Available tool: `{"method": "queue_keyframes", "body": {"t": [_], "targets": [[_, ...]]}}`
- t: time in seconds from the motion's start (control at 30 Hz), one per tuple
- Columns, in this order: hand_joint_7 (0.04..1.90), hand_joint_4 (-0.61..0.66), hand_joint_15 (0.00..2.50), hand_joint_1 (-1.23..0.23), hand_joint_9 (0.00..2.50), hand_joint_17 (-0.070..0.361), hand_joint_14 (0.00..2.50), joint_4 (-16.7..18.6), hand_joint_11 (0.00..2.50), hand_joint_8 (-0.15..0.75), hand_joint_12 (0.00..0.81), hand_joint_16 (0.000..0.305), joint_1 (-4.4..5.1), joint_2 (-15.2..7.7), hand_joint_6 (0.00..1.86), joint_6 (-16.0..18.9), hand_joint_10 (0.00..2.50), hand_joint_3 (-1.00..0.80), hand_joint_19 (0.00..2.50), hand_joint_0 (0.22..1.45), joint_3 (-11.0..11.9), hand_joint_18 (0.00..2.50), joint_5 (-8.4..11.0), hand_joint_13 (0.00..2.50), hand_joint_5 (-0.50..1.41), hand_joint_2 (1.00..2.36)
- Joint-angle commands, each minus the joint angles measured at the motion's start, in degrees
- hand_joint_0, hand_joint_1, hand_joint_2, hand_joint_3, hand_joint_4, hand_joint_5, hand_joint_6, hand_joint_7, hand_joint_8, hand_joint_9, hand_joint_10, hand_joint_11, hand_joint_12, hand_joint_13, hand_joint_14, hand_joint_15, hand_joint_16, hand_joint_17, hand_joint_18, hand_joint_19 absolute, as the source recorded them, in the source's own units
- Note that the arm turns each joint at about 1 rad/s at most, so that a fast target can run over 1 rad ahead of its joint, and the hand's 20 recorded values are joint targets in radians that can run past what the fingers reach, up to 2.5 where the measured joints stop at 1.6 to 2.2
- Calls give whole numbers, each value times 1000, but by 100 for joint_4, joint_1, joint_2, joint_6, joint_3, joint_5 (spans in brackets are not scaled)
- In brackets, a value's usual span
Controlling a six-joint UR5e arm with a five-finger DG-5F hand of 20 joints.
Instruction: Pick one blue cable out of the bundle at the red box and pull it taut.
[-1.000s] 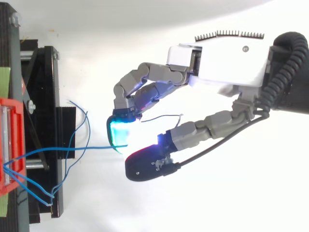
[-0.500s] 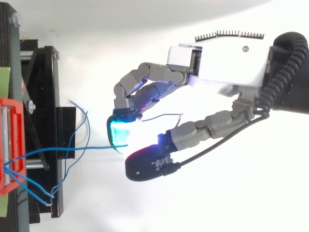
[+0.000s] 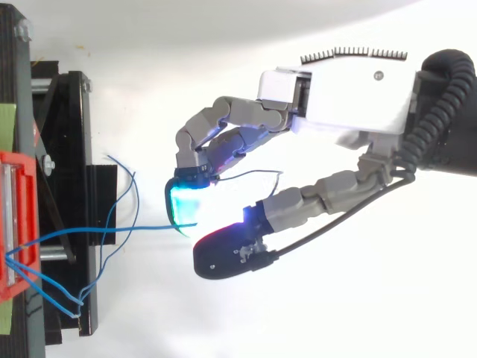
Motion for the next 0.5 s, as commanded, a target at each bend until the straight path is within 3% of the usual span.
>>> {"method": "queue_keyframes", "body": {"t": [0.0, 0.47], "targets": [[1137, -127, 251, -745, 679, 135, 7, 0, 419, 297, 419, 60, 0, -6, 920, 0, 9, 68, 169, 599, 0, 476, 0, 436, -137, 1009], [1116, -124, 255, -743, 677, 135, 7, 0, 418, 296, 417, 60, 0, 3, 922, 0, 7, 61, 166, 598, -9, 477, 0, 436, -140, 1010]]}}
